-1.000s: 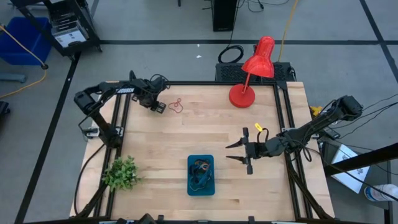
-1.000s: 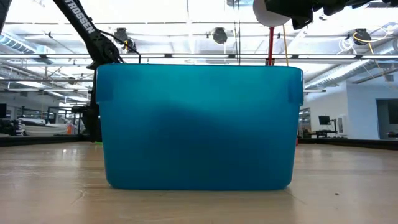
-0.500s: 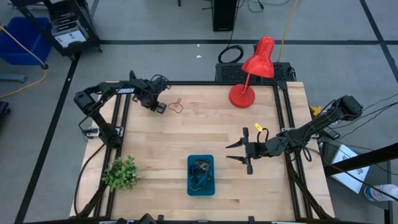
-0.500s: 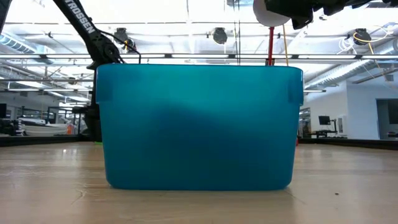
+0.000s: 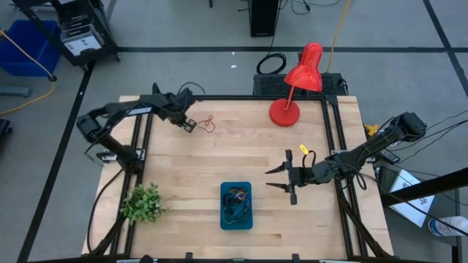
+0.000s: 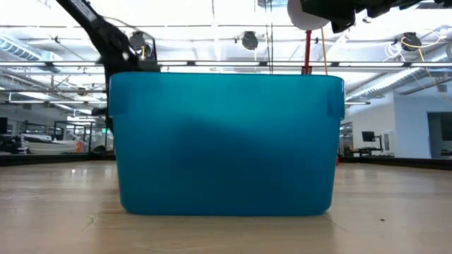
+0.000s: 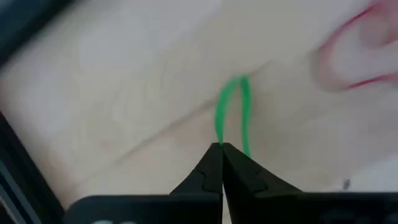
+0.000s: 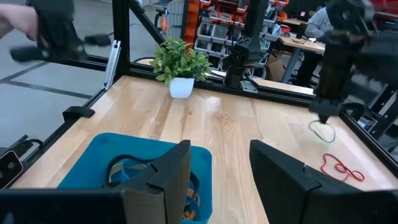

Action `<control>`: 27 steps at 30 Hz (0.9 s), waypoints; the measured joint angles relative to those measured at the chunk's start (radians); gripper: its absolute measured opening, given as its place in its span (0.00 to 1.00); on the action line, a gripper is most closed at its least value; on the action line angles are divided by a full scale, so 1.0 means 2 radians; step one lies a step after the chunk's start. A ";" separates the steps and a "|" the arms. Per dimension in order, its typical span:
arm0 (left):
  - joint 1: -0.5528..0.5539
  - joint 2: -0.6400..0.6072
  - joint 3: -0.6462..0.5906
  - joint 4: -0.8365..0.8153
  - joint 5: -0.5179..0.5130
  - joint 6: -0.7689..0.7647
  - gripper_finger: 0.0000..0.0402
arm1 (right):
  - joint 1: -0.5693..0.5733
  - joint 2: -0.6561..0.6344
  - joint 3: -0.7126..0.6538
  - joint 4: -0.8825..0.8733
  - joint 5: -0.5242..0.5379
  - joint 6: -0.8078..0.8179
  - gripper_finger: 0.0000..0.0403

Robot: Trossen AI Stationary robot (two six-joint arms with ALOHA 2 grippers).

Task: Pick and place rubber bands into bin
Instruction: Put the green rubber band into the blue bin

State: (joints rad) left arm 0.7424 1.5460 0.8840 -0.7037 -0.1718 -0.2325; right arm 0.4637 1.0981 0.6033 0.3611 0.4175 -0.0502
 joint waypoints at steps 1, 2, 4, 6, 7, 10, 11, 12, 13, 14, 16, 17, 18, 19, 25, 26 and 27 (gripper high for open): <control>-0.004 -0.018 0.000 0.002 0.001 0.001 0.01 | 0.000 0.000 0.000 0.000 0.000 0.000 0.39; -0.009 -0.035 0.000 0.002 0.003 0.001 0.01 | 0.000 0.000 0.000 0.000 0.000 0.000 0.39; -0.018 -0.076 -0.001 0.005 0.005 0.001 0.01 | 0.000 0.000 0.000 0.000 0.000 0.000 0.39; -0.027 -0.120 0.000 0.015 0.011 0.002 0.01 | 0.000 0.000 0.000 0.000 0.000 0.000 0.40; -0.032 -0.143 0.000 0.019 0.018 0.001 0.01 | 0.000 0.000 0.000 0.000 0.000 0.000 0.40; -0.049 -0.204 0.000 0.040 0.045 0.007 0.01 | 0.000 0.000 0.000 0.000 0.000 0.000 0.40; -0.056 -0.226 0.000 0.050 0.057 0.010 0.01 | 0.000 0.000 0.000 0.000 0.000 0.000 0.40; -0.064 -0.245 0.001 0.060 0.070 0.013 0.01 | 0.000 0.000 0.000 0.000 0.000 0.000 0.40; -0.072 -0.263 0.001 0.070 0.086 0.017 0.01 | 0.000 0.000 0.000 0.000 0.000 0.000 0.39; -0.081 -0.279 0.001 0.080 0.100 0.021 0.00 | 0.000 0.000 0.000 0.000 0.000 0.000 0.39; -0.100 -0.311 0.001 0.107 0.134 0.029 0.01 | 0.000 0.000 0.000 0.000 0.000 -0.001 0.39; -0.111 -0.325 0.001 0.122 0.152 0.035 0.01 | 0.000 0.000 0.000 0.000 0.000 -0.004 0.39; -0.121 -0.336 0.001 0.135 0.169 0.039 0.01 | 0.000 0.000 0.000 0.000 0.000 -0.009 0.39; -0.132 -0.346 0.001 0.148 0.185 0.041 0.01 | 0.000 0.000 0.000 0.000 0.000 -0.011 0.40; -0.217 -0.363 0.001 0.194 0.216 0.054 0.01 | 0.000 0.000 0.000 0.000 0.000 -0.012 0.40; -0.231 -0.359 0.001 0.199 0.215 0.057 0.01 | 0.000 0.000 0.000 0.000 0.000 -0.012 0.40; -0.246 -0.353 0.001 0.207 0.214 0.062 0.01 | 0.000 0.000 0.000 0.000 0.000 -0.012 0.40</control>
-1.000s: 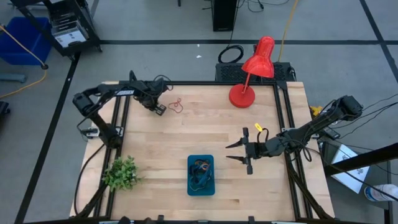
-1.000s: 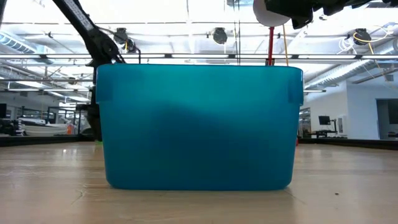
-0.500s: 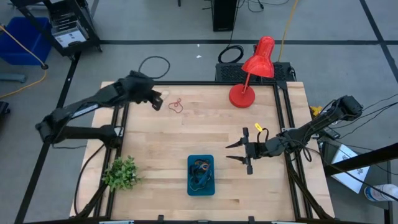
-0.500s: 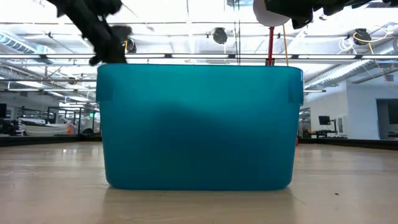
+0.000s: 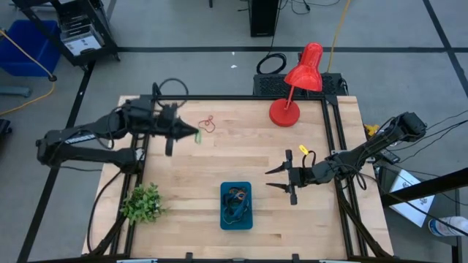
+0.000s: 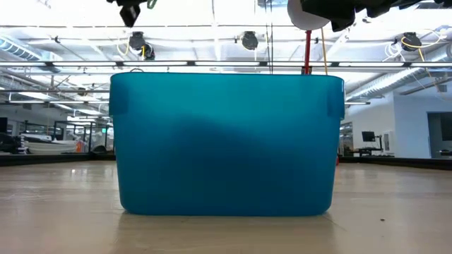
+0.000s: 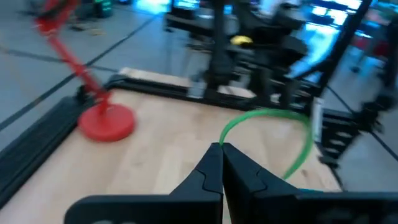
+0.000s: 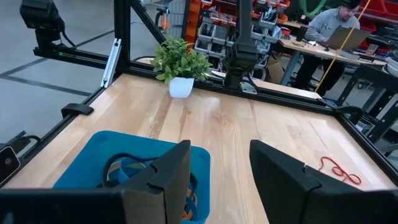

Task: Pick and place rubber bands into bin
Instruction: Put the green rubber band into the blue bin

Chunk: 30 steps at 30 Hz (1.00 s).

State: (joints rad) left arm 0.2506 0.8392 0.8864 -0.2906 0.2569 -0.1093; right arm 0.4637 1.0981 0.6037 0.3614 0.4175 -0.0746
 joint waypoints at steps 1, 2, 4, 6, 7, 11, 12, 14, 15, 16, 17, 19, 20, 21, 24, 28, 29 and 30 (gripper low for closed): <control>-0.016 0.007 0.000 0.008 -0.002 0.004 0.01 | 0.000 0.000 0.000 0.000 0.000 -0.001 0.40; -0.031 0.014 0.000 0.016 -0.002 0.009 0.01 | 0.000 0.000 0.000 0.000 0.000 -0.001 0.40; -0.064 0.031 0.000 0.029 -0.013 0.027 0.01 | 0.000 0.000 0.000 0.000 0.000 -0.001 0.40; -0.097 0.053 0.000 0.034 -0.031 0.049 0.00 | 0.000 0.000 0.000 0.000 0.000 -0.001 0.40; -0.113 0.063 0.000 0.034 -0.042 0.060 0.01 | 0.000 0.000 0.000 0.000 0.000 -0.001 0.40; -0.168 0.120 0.000 0.035 -0.079 0.074 0.00 | 0.000 0.000 0.000 0.000 0.000 -0.001 0.40; -0.181 0.136 0.000 0.040 -0.089 0.076 0.01 | 0.000 0.000 0.000 0.000 0.000 -0.001 0.40; -0.202 0.170 0.000 0.051 -0.105 0.080 0.01 | 0.000 0.000 0.000 0.000 0.000 -0.002 0.40; -0.210 0.188 0.000 0.058 -0.108 0.082 0.00 | 0.000 0.000 0.000 0.000 0.000 -0.005 0.40; -0.217 0.206 0.000 0.066 -0.111 0.084 0.00 | 0.000 0.000 0.000 0.000 0.000 -0.008 0.40; -0.223 0.223 0.000 0.073 -0.113 0.085 0.00 | 0.000 0.000 0.000 0.000 0.000 -0.009 0.40; -0.231 0.256 0.000 0.087 -0.118 0.084 0.01 | 0.000 0.000 0.000 0.000 0.000 -0.009 0.40; -0.234 0.273 0.000 0.098 -0.120 0.082 0.01 | 0.000 0.000 0.000 0.000 0.000 -0.009 0.40; -0.236 0.289 0.000 0.108 -0.120 0.080 0.01 | 0.000 0.000 0.000 0.000 0.000 -0.008 0.40; -0.242 0.331 0.000 0.132 -0.121 0.080 0.01 | 0.000 0.000 0.000 0.000 0.000 -0.008 0.40; -0.248 0.377 0.000 0.148 -0.120 0.075 0.02 | 0.000 0.000 0.000 -0.001 0.000 -0.008 0.40; -0.250 0.386 0.000 0.150 -0.120 0.070 0.02 | 0.000 0.000 0.000 -0.001 0.000 -0.008 0.40; -0.251 0.394 0.000 0.150 -0.120 0.065 0.02 | 0.000 0.000 0.000 -0.001 0.000 -0.008 0.40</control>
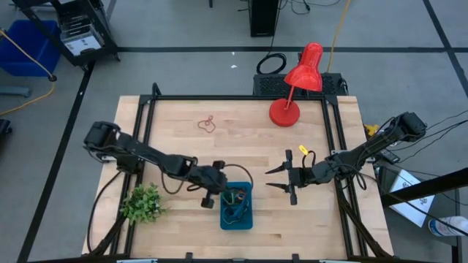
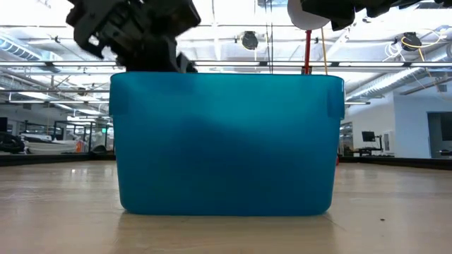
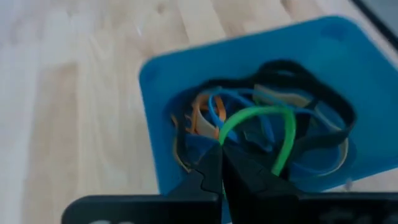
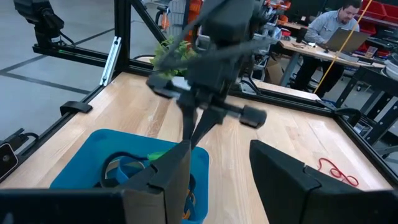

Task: Pick and place rubber bands into bin
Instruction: Put the green rubber band into the blue bin, then put the red rubber band into the blue bin

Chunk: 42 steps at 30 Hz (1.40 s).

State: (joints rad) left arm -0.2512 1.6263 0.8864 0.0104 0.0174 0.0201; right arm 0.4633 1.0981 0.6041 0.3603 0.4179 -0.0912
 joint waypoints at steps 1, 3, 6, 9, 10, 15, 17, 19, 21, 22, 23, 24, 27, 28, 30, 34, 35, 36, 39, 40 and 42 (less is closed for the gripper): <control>0.000 0.007 0.000 0.001 0.000 -0.005 0.01 | 0.000 0.000 0.000 0.000 0.000 0.000 0.40; 0.000 0.020 0.000 0.002 0.000 -0.017 0.01 | 0.000 0.000 0.000 0.000 0.000 0.000 0.40; 0.000 0.032 0.000 0.003 0.000 -0.041 0.03 | 0.000 0.000 0.000 0.000 0.000 0.000 0.40; 0.000 0.033 0.000 0.004 -0.008 -0.056 0.06 | 0.000 0.000 0.000 0.000 0.000 0.000 0.39; 0.000 0.033 0.000 0.006 -0.009 -0.060 0.07 | 0.000 0.000 0.000 0.000 0.000 0.000 0.39; 0.000 0.031 0.001 0.013 -0.009 -0.065 0.09 | 0.000 0.000 0.000 0.000 0.000 0.000 0.40; 0.000 0.031 0.001 0.012 -0.009 -0.065 0.09 | 0.000 0.000 0.000 0.000 0.000 0.000 0.40; 0.000 0.031 0.000 0.012 -0.009 -0.065 0.09 | 0.000 0.000 0.000 0.000 0.000 0.000 0.40; 0.001 0.031 0.001 0.013 -0.009 -0.065 0.09 | 0.000 0.000 0.000 0.000 0.000 0.000 0.40; 0.001 0.031 0.001 0.013 -0.009 -0.065 0.09 | 0.000 0.000 0.000 0.000 0.000 0.000 0.40; 0.001 0.031 0.001 0.012 -0.009 -0.065 0.09 | 0.000 0.000 0.000 0.000 0.000 0.000 0.40; 0.001 0.031 0.001 0.012 -0.009 -0.065 0.09 | 0.000 0.000 0.000 0.000 0.000 0.000 0.40; 0.001 0.031 0.001 0.012 -0.009 -0.067 0.09 | 0.000 0.000 0.000 0.000 0.000 0.000 0.40; 0.001 0.031 0.000 0.012 -0.009 -0.067 0.09 | 0.000 0.000 0.000 0.000 0.000 0.000 0.40; 0.001 0.031 0.001 0.012 -0.009 -0.067 0.09 | 0.000 0.000 0.000 0.000 0.000 0.000 0.40; 0.001 0.031 0.001 0.012 -0.009 -0.069 0.11 | 0.000 0.000 0.000 0.000 0.000 0.000 0.40; 0.001 0.031 0.001 0.012 -0.009 -0.070 0.13 | 0.000 0.000 0.000 0.000 0.000 0.000 0.40; 0.001 0.031 0.001 0.012 -0.009 -0.070 0.15 | 0.000 0.000 0.000 -0.001 0.000 0.000 0.40; 0.001 0.031 0.001 0.012 -0.009 -0.062 0.24 | 0.000 0.000 0.000 -0.005 0.000 0.000 0.40; 0.001 0.029 0.000 0.011 -0.009 -0.057 0.28 | 0.000 0.000 0.000 -0.006 0.000 0.000 0.40; 0.001 0.017 0.000 0.001 -0.009 -0.043 0.34 | 0.000 0.000 0.000 -0.007 0.000 0.000 0.40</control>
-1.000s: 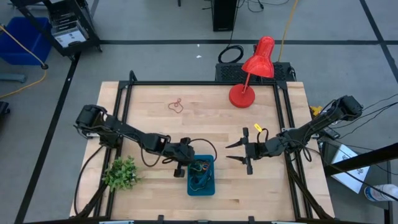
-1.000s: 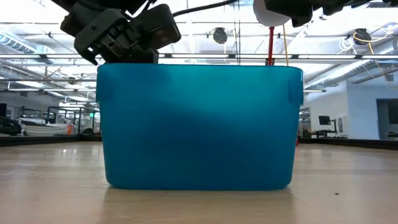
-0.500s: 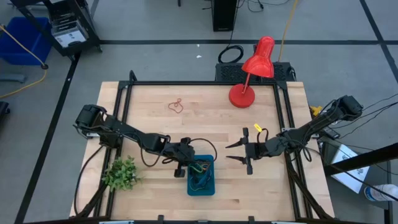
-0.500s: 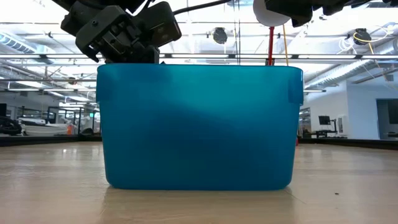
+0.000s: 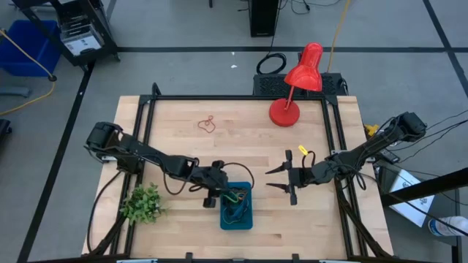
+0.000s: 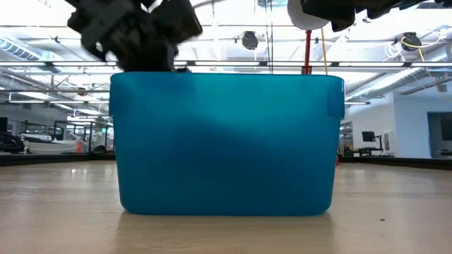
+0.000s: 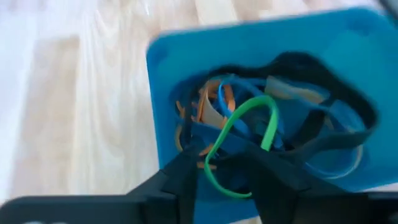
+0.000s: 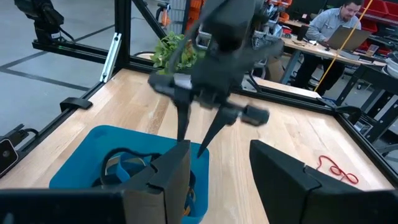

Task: Pick and place rubber bands into bin
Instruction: Put the red rubber band into the blue bin

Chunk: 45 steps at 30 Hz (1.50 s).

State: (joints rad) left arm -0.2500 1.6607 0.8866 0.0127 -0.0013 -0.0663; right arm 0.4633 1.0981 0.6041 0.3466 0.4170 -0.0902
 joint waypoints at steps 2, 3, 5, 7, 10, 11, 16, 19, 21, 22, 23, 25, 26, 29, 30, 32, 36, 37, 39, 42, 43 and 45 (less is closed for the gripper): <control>0.002 -0.019 0.000 -0.002 0.000 0.009 0.39 | 0.000 0.000 0.000 0.000 0.000 0.000 0.40; 0.003 -0.031 0.000 -0.008 0.000 0.012 0.41 | 0.000 0.000 0.000 0.000 0.000 0.000 0.40; 0.005 -0.060 0.000 -0.021 0.000 0.016 0.44 | 0.000 0.000 0.000 0.000 0.000 0.000 0.40; 0.007 -0.092 0.000 -0.026 0.000 0.021 0.46 | 0.000 0.000 0.000 0.000 0.000 0.000 0.40; 0.009 -0.144 0.000 -0.046 -0.002 0.045 0.47 | 0.000 0.000 0.000 0.000 0.000 0.000 0.40; 0.010 -0.160 0.000 -0.050 -0.007 0.053 0.47 | 0.000 0.000 0.000 -0.001 0.000 0.000 0.40; 0.014 -0.234 0.001 -0.087 -0.152 0.025 0.48 | 0.000 0.000 0.000 -0.001 0.000 0.000 0.40; 0.036 -0.268 0.001 -0.140 -0.198 -0.009 0.48 | 0.000 0.000 0.000 -0.001 0.000 0.000 0.40; 0.064 -0.286 0.001 -0.173 -0.201 -0.041 0.48 | 0.000 0.000 0.000 -0.001 0.000 0.000 0.40; 0.080 -0.292 0.001 -0.187 -0.201 -0.056 0.48 | 0.000 0.000 0.000 -0.001 0.000 0.000 0.40; 0.098 -0.295 0.002 -0.204 -0.200 -0.070 0.48 | 0.000 0.000 0.000 -0.001 0.000 0.000 0.40; 0.136 -0.294 0.013 -0.254 -0.193 -0.094 0.48 | 0.000 0.000 0.000 0.000 0.000 0.000 0.40; 0.156 -0.291 0.020 -0.277 -0.193 -0.105 0.48 | 0.000 0.000 0.000 0.000 0.000 0.000 0.40; 0.218 -0.272 0.044 -0.333 -0.174 -0.127 0.48 | 0.000 0.000 0.000 0.000 0.000 0.000 0.40; 0.240 -0.263 0.051 -0.347 -0.155 -0.127 0.48 | 0.000 0.000 0.000 0.000 0.000 0.000 0.40; 0.280 -0.244 0.062 -0.361 -0.114 -0.127 0.48 | 0.000 0.000 0.000 0.000 0.000 0.000 0.40; 0.344 -0.197 0.078 -0.358 -0.076 -0.107 0.48 | 0.000 0.000 0.000 0.000 0.000 0.000 0.39; 0.356 -0.183 0.080 -0.357 -0.076 -0.102 0.48 | 0.000 0.000 0.000 0.000 0.000 0.000 0.39; 0.374 -0.154 0.084 -0.351 -0.075 -0.099 0.48 | 0.000 0.000 0.000 0.000 0.000 0.000 0.39; 0.392 -0.110 0.092 -0.344 -0.074 -0.095 0.48 | 0.000 0.000 0.000 0.000 0.000 0.000 0.40; 0.396 -0.094 0.095 -0.344 -0.074 -0.095 0.48 | 0.000 0.000 0.000 0.000 0.000 0.000 0.40; 0.403 -0.063 0.102 -0.345 -0.073 -0.095 0.48 | 0.000 0.000 0.000 0.000 0.000 0.000 0.40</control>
State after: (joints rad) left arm 0.5567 1.5344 1.0907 -0.6767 -0.1482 -0.2565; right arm 0.4633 1.0981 0.6041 0.3462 0.4175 -0.0910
